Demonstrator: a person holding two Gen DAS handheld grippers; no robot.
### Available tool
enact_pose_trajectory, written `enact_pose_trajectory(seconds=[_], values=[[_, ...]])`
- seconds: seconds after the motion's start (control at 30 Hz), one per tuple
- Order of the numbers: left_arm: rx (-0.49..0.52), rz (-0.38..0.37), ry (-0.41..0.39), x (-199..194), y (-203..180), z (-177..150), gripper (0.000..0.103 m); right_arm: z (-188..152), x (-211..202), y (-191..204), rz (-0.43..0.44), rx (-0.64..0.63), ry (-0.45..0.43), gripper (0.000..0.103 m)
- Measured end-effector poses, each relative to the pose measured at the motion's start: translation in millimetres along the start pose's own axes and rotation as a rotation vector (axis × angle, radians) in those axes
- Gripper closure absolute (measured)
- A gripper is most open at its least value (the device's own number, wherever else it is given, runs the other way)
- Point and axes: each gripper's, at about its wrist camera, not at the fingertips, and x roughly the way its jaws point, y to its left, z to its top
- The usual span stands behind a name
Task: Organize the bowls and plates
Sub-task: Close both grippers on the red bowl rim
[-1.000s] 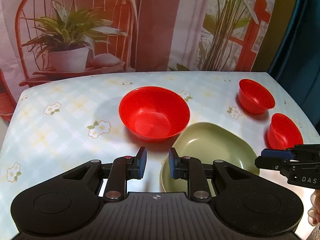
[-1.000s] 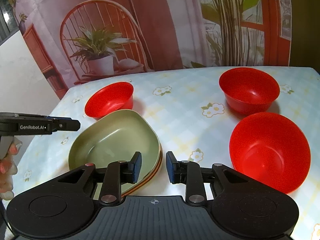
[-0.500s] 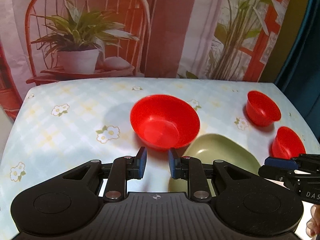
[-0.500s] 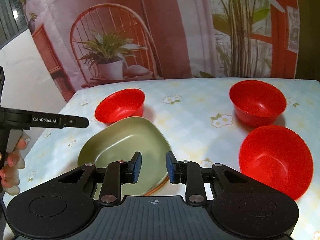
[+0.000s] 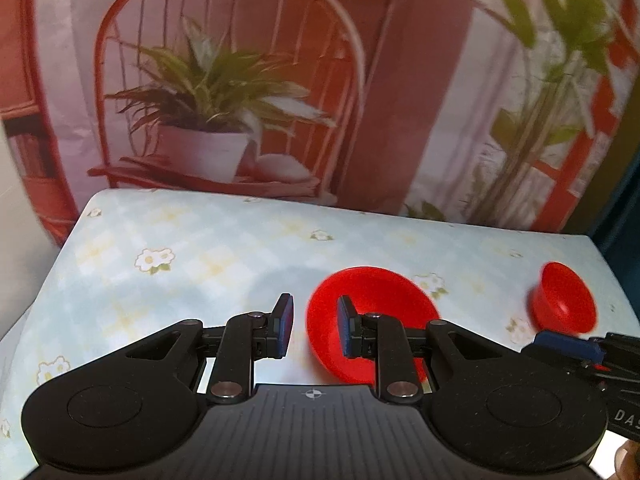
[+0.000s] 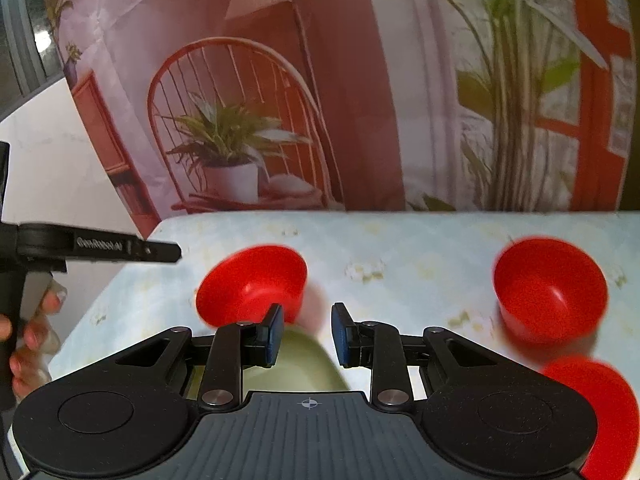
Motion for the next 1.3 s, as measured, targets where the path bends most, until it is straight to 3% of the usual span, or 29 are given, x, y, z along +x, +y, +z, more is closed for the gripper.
enact_pose_trajectory(seconds=[0.2, 0.37, 0.8, 0.9, 0.97, 1.03, 1.13, 1.3], values=[[-0.058, 0.021, 0.019, 24, 5, -9, 0.078, 16, 42, 2, 0.005, -0.017, 0.039, 0.077], [0.011, 0.042, -0.019, 27, 2, -16, 0.061, 17, 72, 4, 0.022, -0.025, 0.088, 0.077], [-0.005, -0.076, 0.079, 49, 14, -24, 0.062, 12, 108, 5, 0.037, 0.021, 0.137, 0.077], [0.011, -0.093, 0.079, 52, 12, -26, 0.069, 10, 110, 4, 0.032, 0.034, 0.141, 0.079], [0.006, -0.108, 0.087, 54, 13, -26, 0.084, 9, 111, 2, 0.033, 0.043, 0.147, 0.082], [0.005, -0.109, 0.087, 54, 11, -27, 0.087, 7, 111, 1, 0.030, 0.049, 0.147, 0.086], [0.023, -0.088, 0.075, 52, 6, -27, 0.088, 7, 110, 2, 0.036, 0.054, 0.138, 0.092], [0.018, -0.093, 0.034, 41, 3, -22, 0.088, 8, 104, 4, 0.032, 0.055, 0.104, 0.092]])
